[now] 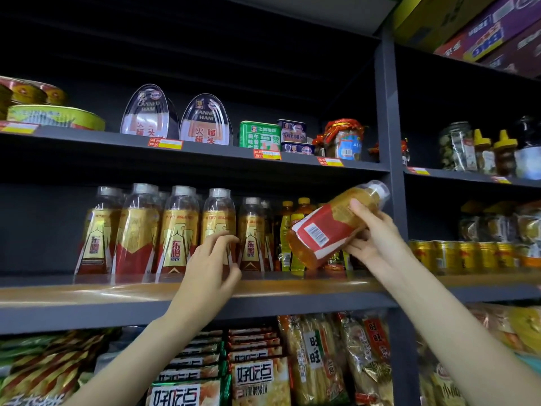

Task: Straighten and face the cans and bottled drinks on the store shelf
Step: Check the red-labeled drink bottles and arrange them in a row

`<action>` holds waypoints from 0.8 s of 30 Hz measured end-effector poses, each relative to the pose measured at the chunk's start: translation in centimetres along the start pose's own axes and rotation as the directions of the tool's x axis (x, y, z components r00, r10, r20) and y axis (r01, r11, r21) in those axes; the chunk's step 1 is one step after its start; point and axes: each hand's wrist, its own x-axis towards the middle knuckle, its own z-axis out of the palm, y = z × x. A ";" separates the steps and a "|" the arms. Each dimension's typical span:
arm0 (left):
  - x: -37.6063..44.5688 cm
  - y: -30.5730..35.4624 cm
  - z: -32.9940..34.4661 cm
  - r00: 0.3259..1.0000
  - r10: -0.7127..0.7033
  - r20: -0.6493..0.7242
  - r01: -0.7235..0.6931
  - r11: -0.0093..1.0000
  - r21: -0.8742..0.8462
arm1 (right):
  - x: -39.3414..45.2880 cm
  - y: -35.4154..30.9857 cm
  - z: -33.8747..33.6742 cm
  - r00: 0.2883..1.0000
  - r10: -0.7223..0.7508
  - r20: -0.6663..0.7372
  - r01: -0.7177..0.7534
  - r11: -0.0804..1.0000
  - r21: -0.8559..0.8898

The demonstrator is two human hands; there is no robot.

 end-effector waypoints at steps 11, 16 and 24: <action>1.4 3.7 1.4 0.950 -0.081 0.302 0.254 0.766 -0.591 | 1.5 2.5 1.4 0.867 -0.069 0.493 0.146 0.982 -0.120; 0.8 3.1 -1.8 0.952 -0.213 0.218 0.301 0.767 -0.567 | 0.4 3.8 6.5 0.788 -0.113 0.605 0.287 0.937 -0.198; -1.3 -4.6 -13.2 0.885 -0.384 -0.264 0.279 0.890 -0.362 | -0.3 9.7 17.6 0.762 -0.197 0.617 0.517 0.759 -0.396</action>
